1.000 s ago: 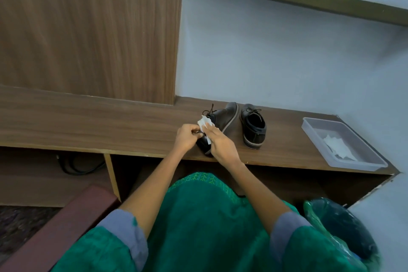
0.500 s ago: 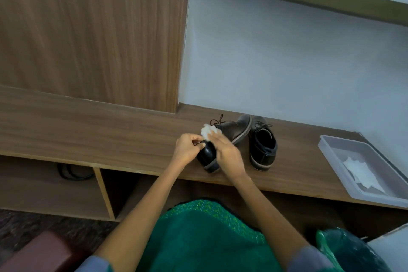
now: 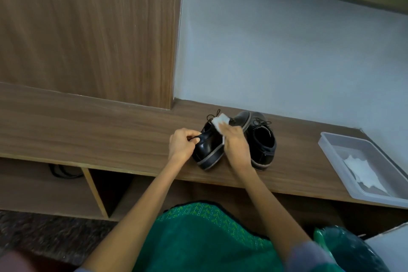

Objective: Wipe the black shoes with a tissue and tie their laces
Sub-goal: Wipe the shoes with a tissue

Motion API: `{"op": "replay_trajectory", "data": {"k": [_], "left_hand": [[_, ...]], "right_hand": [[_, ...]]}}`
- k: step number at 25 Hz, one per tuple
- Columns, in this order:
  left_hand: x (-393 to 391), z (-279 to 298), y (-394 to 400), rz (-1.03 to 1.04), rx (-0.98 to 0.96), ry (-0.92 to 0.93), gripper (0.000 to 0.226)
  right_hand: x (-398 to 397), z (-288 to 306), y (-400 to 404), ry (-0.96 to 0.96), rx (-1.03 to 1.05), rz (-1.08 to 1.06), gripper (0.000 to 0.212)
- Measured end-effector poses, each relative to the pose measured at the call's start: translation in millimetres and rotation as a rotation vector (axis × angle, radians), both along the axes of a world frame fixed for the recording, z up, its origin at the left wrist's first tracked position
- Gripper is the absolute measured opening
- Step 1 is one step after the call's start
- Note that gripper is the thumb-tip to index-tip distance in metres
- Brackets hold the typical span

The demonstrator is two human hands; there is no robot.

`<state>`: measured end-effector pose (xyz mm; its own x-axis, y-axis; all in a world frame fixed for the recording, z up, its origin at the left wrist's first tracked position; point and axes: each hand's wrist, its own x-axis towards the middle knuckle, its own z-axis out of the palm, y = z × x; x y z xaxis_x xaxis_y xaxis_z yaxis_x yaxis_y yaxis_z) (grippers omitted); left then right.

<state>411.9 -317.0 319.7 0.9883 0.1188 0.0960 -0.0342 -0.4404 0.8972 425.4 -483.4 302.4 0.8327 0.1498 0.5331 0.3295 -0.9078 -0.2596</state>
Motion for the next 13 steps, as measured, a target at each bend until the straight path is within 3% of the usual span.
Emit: {"op": "replay_trajectory", "data": {"k": [3,6,8,13], "left_hand": [[2,7,-3,-0.013,0.078,-0.052,0.022],[0,8,1,0.031,0.212,-0.181,0.023],[-7,1,9,0.024,0.316,-0.290,0.024],[-23,-28,12,-0.052,0.412,-0.532,0.030]], "right_hand": [[15,18,-11,0.104,0.077,-0.180,0.047],[3,21,10,0.020,-0.025,-0.007,0.044],[-6,9,18,-0.020,0.018,0.081,0.044],[15,-2,-6,0.122,0.103,-0.102,0.042]]}}
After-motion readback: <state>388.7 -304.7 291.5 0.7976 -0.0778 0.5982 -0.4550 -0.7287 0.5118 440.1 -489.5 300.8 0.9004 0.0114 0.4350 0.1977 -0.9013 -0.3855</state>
